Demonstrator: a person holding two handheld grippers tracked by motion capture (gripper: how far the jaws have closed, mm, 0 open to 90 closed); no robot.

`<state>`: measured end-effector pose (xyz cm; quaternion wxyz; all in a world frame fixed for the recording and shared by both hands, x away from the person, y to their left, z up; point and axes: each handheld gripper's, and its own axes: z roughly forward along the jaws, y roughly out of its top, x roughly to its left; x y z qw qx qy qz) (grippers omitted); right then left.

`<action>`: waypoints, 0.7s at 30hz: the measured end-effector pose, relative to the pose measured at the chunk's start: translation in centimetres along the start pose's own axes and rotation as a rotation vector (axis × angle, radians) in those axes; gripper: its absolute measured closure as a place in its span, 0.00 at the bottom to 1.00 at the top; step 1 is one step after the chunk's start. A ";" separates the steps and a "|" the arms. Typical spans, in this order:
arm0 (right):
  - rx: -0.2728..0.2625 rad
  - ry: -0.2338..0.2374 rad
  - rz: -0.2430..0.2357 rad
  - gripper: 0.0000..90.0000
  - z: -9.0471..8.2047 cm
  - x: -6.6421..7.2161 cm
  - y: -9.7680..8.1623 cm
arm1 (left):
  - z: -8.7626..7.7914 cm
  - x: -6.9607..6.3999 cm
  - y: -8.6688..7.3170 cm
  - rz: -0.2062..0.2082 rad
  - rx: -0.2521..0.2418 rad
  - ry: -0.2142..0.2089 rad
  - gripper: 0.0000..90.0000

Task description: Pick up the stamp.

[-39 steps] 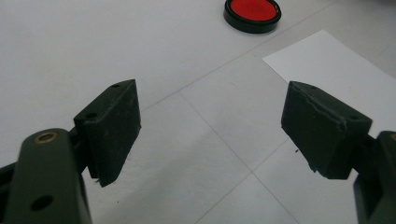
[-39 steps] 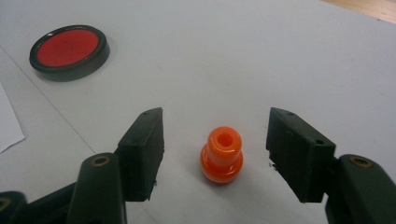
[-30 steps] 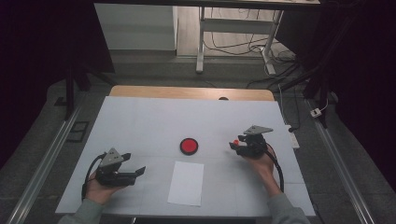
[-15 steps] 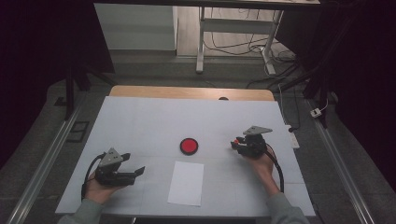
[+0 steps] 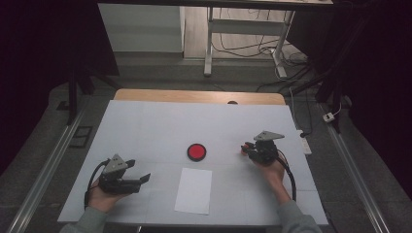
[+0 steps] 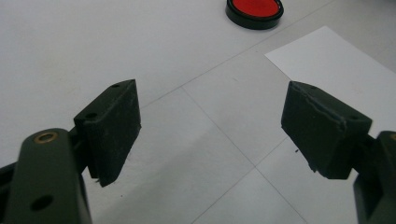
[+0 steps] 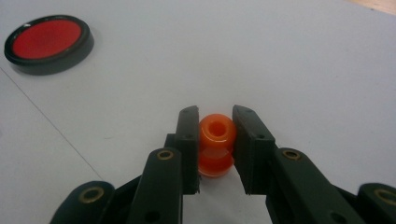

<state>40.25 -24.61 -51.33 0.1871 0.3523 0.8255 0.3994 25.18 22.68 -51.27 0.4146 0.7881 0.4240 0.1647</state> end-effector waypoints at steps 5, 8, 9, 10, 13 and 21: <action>-0.014 0.011 -0.005 0.80 -0.2 0.2 0.1 | 0.0 0.0 0.0 -0.002 -0.001 0.002 0.22; -0.026 0.014 -0.007 0.80 -0.5 0.3 0.2 | -0.1 0.0 0.0 0.000 -0.002 0.004 0.22; -0.026 0.014 -0.007 0.80 -0.5 0.3 0.2 | -0.1 0.0 0.0 0.000 -0.002 0.004 0.22; -0.035 0.017 -0.004 0.80 -0.5 0.3 0.3 | 0.0 0.0 0.0 0.000 -0.002 0.005 0.22; -0.056 0.024 0.002 0.80 -1.0 0.5 0.5 | 0.0 -0.1 0.0 0.002 -0.003 0.003 0.22; -0.095 0.050 -0.003 0.80 -1.9 1.3 0.9 | 0.0 0.0 0.0 -0.003 -0.005 0.008 0.22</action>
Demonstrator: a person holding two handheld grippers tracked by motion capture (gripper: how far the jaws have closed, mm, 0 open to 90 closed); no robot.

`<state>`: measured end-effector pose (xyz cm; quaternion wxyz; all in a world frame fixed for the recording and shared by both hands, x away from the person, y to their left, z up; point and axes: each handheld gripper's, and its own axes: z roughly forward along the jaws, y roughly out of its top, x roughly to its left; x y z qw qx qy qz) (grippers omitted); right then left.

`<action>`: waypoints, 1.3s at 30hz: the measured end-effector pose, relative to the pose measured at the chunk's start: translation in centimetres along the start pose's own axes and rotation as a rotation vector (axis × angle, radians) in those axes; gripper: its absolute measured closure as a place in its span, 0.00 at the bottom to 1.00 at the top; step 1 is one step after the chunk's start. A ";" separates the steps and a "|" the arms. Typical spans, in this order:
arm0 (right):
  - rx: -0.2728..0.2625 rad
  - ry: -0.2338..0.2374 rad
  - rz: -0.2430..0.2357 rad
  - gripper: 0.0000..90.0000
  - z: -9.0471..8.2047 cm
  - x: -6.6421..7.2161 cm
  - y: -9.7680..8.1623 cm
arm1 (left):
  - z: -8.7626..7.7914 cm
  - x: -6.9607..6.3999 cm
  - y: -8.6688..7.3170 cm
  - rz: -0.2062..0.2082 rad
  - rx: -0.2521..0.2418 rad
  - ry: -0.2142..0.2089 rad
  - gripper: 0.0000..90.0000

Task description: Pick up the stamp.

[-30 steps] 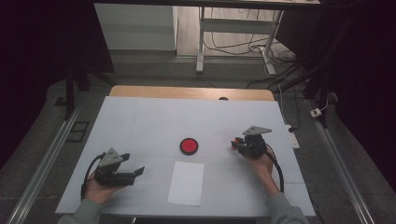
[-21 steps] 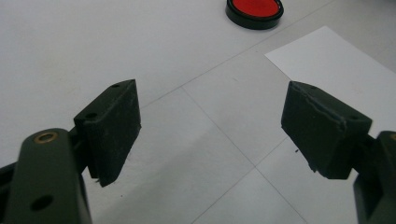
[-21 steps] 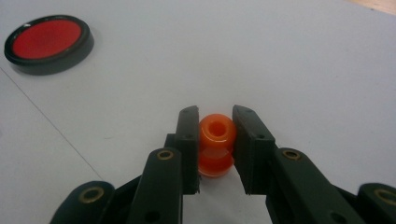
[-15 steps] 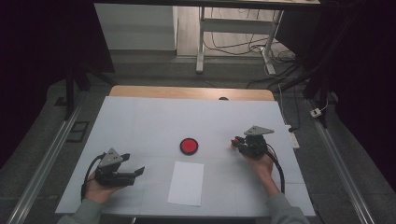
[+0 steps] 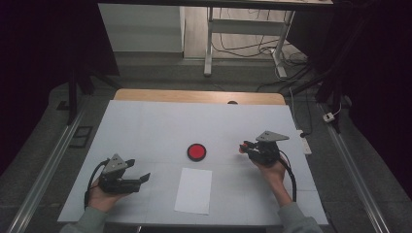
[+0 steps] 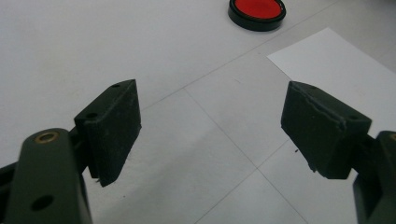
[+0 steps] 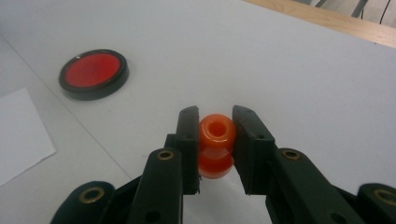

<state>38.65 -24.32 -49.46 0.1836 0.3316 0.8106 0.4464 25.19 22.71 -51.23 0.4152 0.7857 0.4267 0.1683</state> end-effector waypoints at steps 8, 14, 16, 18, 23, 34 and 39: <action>-0.021 0.025 -0.012 0.80 -0.9 0.7 0.5 | 0.1 -0.1 0.0 0.005 0.004 0.001 0.22; -0.047 0.049 -0.017 0.80 -1.3 1.4 0.9 | 0.1 -0.1 0.0 0.009 0.007 0.001 0.22; -0.044 0.055 -0.023 0.80 -1.4 1.5 0.9 | 0.2 -0.2 0.0 0.009 0.006 0.002 0.22; -0.048 0.060 -0.026 0.80 -1.4 1.7 1.0 | 0.2 -0.2 0.0 0.010 0.008 0.001 0.22; -0.053 0.064 -0.027 0.80 -1.5 1.9 1.1 | 0.2 -0.2 0.0 0.012 0.010 0.000 0.23; -0.078 0.107 -0.020 0.80 -1.8 2.8 1.2 | 0.3 -0.2 0.0 0.008 0.007 -0.003 0.23; -0.077 0.126 -0.021 0.80 -1.8 3.2 1.0 | 0.4 -0.4 0.0 0.023 0.011 -0.009 0.23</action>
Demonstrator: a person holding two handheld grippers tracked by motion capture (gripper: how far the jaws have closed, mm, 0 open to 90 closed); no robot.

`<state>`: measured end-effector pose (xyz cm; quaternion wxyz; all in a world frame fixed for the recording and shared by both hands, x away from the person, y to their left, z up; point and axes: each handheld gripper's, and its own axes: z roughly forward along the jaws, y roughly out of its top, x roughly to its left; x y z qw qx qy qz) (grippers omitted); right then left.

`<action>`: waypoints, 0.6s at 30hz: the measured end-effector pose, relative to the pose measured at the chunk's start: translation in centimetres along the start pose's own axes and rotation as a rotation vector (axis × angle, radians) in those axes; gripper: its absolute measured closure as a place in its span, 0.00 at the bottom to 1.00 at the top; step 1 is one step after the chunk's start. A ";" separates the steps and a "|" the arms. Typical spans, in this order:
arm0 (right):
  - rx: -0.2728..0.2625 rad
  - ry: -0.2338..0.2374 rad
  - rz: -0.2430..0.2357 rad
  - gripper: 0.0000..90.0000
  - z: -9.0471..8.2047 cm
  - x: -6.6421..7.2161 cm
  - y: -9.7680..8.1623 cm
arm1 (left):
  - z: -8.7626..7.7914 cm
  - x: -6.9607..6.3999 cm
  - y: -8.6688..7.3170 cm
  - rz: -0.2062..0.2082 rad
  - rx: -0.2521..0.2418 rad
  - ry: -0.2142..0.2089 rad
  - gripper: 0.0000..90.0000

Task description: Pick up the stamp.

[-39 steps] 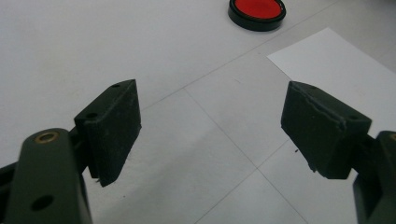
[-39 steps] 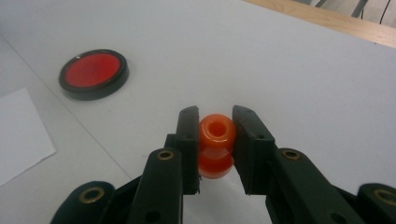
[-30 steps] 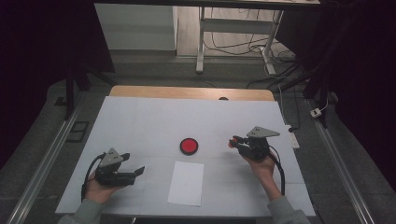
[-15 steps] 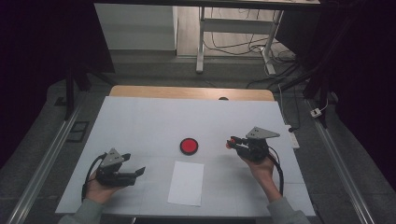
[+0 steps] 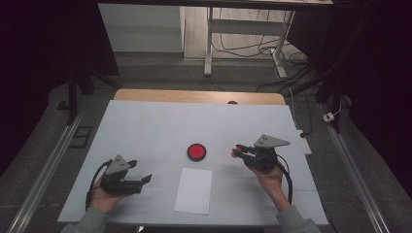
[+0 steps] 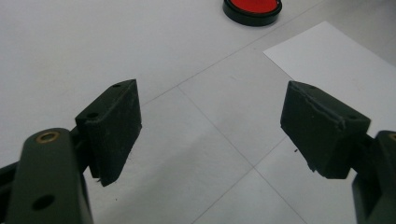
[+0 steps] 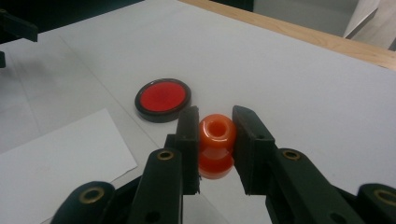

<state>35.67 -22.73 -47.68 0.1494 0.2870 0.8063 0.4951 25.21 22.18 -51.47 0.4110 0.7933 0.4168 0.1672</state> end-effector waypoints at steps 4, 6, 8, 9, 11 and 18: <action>-0.007 0.007 -0.009 0.80 -0.2 0.4 0.0 | 0.1 0.0 0.1 -0.001 -0.001 -0.003 0.23; -0.008 0.011 -0.015 0.80 -0.3 0.5 0.0 | 0.2 0.0 0.1 0.000 -0.001 -0.003 0.23; -0.002 0.021 -0.026 0.80 -0.3 0.9 -0.1 | 0.2 0.1 0.1 0.000 -0.001 -0.002 0.23; 0.000 0.025 -0.027 0.80 -0.2 1.0 -0.1 | 0.2 0.1 0.1 0.003 0.000 -0.001 0.23; 0.000 0.030 -0.032 0.80 -0.1 1.3 0.0 | 0.2 0.0 0.1 0.004 0.000 -0.001 0.23; -0.001 0.045 -0.046 0.80 -0.1 2.0 0.2 | 0.2 -0.2 0.1 0.011 0.002 -0.005 0.23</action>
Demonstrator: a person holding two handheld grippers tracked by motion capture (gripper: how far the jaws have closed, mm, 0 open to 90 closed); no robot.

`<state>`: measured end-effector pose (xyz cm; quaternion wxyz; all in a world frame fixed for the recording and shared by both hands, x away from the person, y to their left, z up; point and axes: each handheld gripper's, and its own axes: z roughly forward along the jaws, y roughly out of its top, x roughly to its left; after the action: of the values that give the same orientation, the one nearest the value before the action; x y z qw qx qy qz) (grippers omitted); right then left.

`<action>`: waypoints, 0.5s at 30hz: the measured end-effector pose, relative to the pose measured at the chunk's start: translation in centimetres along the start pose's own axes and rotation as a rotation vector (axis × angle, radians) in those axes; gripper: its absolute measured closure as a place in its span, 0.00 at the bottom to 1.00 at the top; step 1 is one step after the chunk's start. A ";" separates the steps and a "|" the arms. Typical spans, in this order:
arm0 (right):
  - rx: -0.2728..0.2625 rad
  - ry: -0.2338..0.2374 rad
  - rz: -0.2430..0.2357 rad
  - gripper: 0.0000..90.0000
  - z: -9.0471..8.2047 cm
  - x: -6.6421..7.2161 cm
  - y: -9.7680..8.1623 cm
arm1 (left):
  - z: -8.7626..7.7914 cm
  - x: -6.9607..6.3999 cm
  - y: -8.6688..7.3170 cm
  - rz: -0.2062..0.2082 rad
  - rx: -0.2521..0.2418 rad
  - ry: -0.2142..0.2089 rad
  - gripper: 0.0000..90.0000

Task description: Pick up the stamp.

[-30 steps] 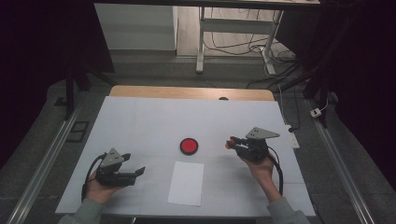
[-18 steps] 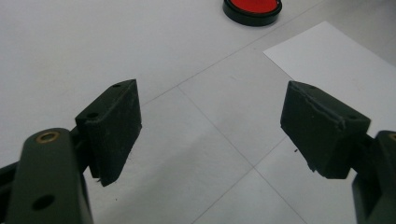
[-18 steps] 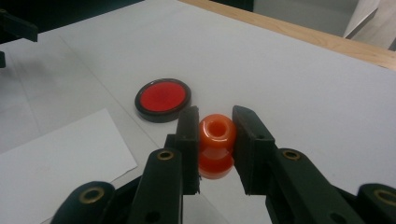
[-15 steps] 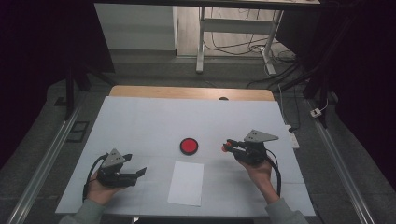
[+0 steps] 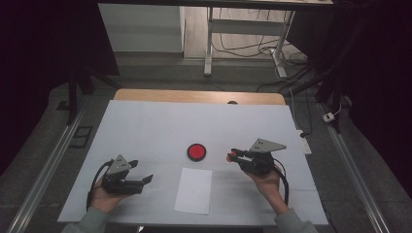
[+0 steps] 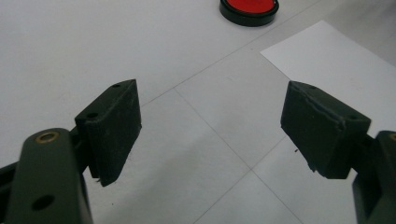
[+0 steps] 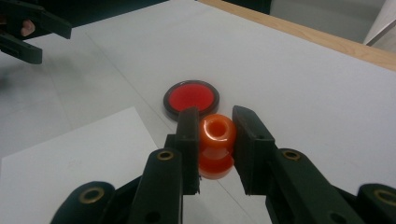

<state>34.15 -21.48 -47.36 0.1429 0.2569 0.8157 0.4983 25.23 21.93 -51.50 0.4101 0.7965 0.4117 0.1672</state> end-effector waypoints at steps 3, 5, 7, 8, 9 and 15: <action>-0.002 0.012 -0.004 0.80 0.1 0.3 0.0 | 0.2 -0.2 0.0 0.008 0.009 -0.003 0.23; 0.001 0.021 -0.005 0.80 0.1 0.6 0.0 | 0.2 -0.4 0.0 0.013 0.011 -0.005 0.23; 0.000 0.021 -0.012 0.80 0.1 0.8 -0.1 | 0.3 -0.6 0.1 0.017 0.011 -0.010 0.23; 0.000 0.021 -0.012 0.80 0.1 0.8 -0.1 | 0.3 -0.6 0.2 0.018 0.011 -0.008 0.23; -0.006 0.026 -0.019 0.80 0.2 1.0 -0.2 | 0.3 -0.6 0.2 0.018 0.011 -0.008 0.23; -0.003 0.058 -0.016 0.80 0.6 1.7 -0.2 | 0.4 -0.5 0.2 0.017 0.014 -0.007 0.23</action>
<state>32.95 -20.16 -47.71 0.1233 0.2356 0.8208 0.5056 25.29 21.23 -51.59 0.4044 0.8035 0.4046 0.1649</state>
